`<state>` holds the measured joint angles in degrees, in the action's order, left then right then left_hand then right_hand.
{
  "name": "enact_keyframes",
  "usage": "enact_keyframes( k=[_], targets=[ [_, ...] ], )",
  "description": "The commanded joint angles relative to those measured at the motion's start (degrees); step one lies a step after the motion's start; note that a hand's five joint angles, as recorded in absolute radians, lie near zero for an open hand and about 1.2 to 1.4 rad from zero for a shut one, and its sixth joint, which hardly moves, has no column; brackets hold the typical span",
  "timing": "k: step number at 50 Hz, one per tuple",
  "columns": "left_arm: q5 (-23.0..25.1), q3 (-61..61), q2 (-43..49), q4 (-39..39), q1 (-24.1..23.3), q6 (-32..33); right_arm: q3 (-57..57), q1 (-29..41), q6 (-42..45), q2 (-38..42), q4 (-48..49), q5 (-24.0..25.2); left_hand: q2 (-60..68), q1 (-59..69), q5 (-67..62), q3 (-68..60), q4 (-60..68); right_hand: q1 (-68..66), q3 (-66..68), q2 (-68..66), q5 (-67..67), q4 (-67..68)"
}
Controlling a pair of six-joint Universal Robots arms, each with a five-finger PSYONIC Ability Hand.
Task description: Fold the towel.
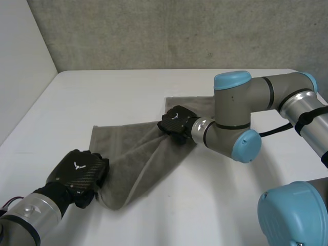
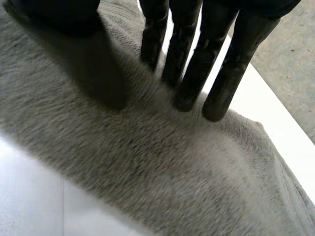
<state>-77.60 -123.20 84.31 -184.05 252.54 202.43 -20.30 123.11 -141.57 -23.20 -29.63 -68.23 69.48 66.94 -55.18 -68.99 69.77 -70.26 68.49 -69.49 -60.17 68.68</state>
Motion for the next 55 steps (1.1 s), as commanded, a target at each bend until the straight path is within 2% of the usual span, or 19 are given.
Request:
enact_keyframes(
  k=[1,8,10,11,13,16,19,20,22,25,27,30,31,32,33,35,39,46,55],
  targets=[
    [0.51,1.47,0.68,-0.78,1.02,-0.1,-0.8,-0.5,-0.11,-3.69,0.01,-0.06,10.52,13.06,-14.82,-11.01,10.23,-9.74,11.51,-10.51,-9.83,11.32],
    [2.01,4.8,4.36,-2.98,3.83,-0.19,-7.3,-3.22,-0.2,-10.11,-1.39,-0.06,10.52,13.06,-14.82,-11.01,10.23,-9.74,11.51,-10.51,-9.83,11.32],
    [2.01,5.68,5.07,-3.33,3.92,-0.28,-15.69,-4.54,0.68,-15.88,-2.09,-0.24,10.52,13.06,-14.82,-11.01,10.23,-9.74,11.51,-10.51,-9.83,11.32],
    [2.01,6.74,5.86,-3.59,3.92,-0.45,-15.74,-4.54,0.68,-15.91,-2.1,-0.24,10.52,13.06,-14.82,-11.01,10.23,-9.74,11.51,-10.51,-9.83,11.32],
    [2.01,7.88,7.0,-3.86,3.92,-0.54,-26.76,-6.29,1.3,-23.17,-1.92,-0.15,10.52,13.06,-14.82,-11.01,10.23,-9.74,11.51,-10.51,-9.83,11.32],
    [1.92,9.81,9.02,-4.3,4.01,-1.07,-32.61,-7.09,2.0,-26.99,-1.48,-0.15,10.52,13.06,-14.82,-11.01,10.23,-9.74,11.51,-10.51,-9.83,11.32],
    [1.84,11.57,10.6,-4.56,4.01,-1.51,-48.47,-8.14,6.2,-36.28,-2.0,-0.41,10.52,13.06,-14.82,-11.01,10.23,-9.74,11.51,-10.51,-9.83,11.32],
    [1.84,11.58,10.61,-4.56,4.01,-1.51,-48.52,-8.15,6.22,-36.3,-2.01,-0.41,10.52,13.06,-14.82,-11.01,10.23,-9.74,11.51,-10.51,-9.83,11.32],
    [1.84,12.54,11.57,-4.56,4.01,-1.86,-57.97,-8.15,9.11,-41.2,-2.53,-0.41,10.52,13.06,-14.82,-11.01,10.23,-9.74,11.51,-10.51,-9.83,11.32],
    [1.84,12.81,11.67,-4.56,4.01,-1.95,-62.5,-7.97,10.44,-43.6,-3.15,-0.41,10.52,13.06,-14.82,-11.01,10.23,-9.74,11.51,-10.51,-9.83,11.32],
    [1.84,12.99,11.67,-4.56,4.27,-2.04,-69.5,-7.45,12.54,-47.54,-6.29,0.2,10.52,13.06,-14.82,-11.01,10.23,-9.74,11.51,-10.51,-9.83,11.32],
    [1.84,12.9,11.67,-4.47,4.36,-2.04,-72.77,-7.18,14.04,-49.13,-11.04,1.6,10.52,13.06,-14.82,-11.01,10.23,-9.74,11.51,-10.51,-9.83,11.32],
    [1.84,12.9,11.67,-4.47,4.36,-2.04,-72.78,-7.18,14.04,-49.14,-11.06,1.61,10.52,13.06,-14.82,-11.01,10.23,-9.74,11.51,-10.51,-9.83,11.32],
    [1.84,12.9,11.67,-4.47,4.36,-2.04,-72.78,-7.18,14.22,-49.14,-12.37,2.3,10.52,13.06,-14.82,-11.01,10.23,-1.64,3.41,-2.41,-1.72,3.21],
    [1.84,12.9,11.67,-4.47,4.36,-2.04,-72.78,-7.18,14.22,-49.14,-12.38,2.31,10.52,13.06,-14.82,-11.01,10.23,-1.56,3.33,-2.33,-1.64,3.13],
    [1.92,12.72,11.67,-4.56,4.45,-2.04,-71.3,-7.27,13.52,-49.4,-10.46,3.71,10.52,13.06,-14.82,-11.01,10.23,58.04,-56.27,57.27,57.96,-56.47],
    [1.92,12.46,11.67,-4.56,4.36,-2.04,-68.39,-7.88,12.11,-49.05,-5.88,3.98,10.52,13.06,-14.82,-11.01,10.23,60.26,-58.49,59.49,60.17,-58.68],
    [2.01,11.5,11.67,-4.47,4.45,-1.86,-60.84,-7.88,4.56,-46.25,2.64,3.45,10.52,13.06,-14.82,-11.01,10.23,60.26,-58.49,59.49,60.17,-58.68],
    [2.1,9.65,10.87,-4.39,5.07,-1.77,-52.13,-5.33,4.46,-38.85,3.18,3.01,10.52,13.06,-14.82,-11.01,10.23,60.26,-58.49,59.49,60.17,-58.68]
  ],
)
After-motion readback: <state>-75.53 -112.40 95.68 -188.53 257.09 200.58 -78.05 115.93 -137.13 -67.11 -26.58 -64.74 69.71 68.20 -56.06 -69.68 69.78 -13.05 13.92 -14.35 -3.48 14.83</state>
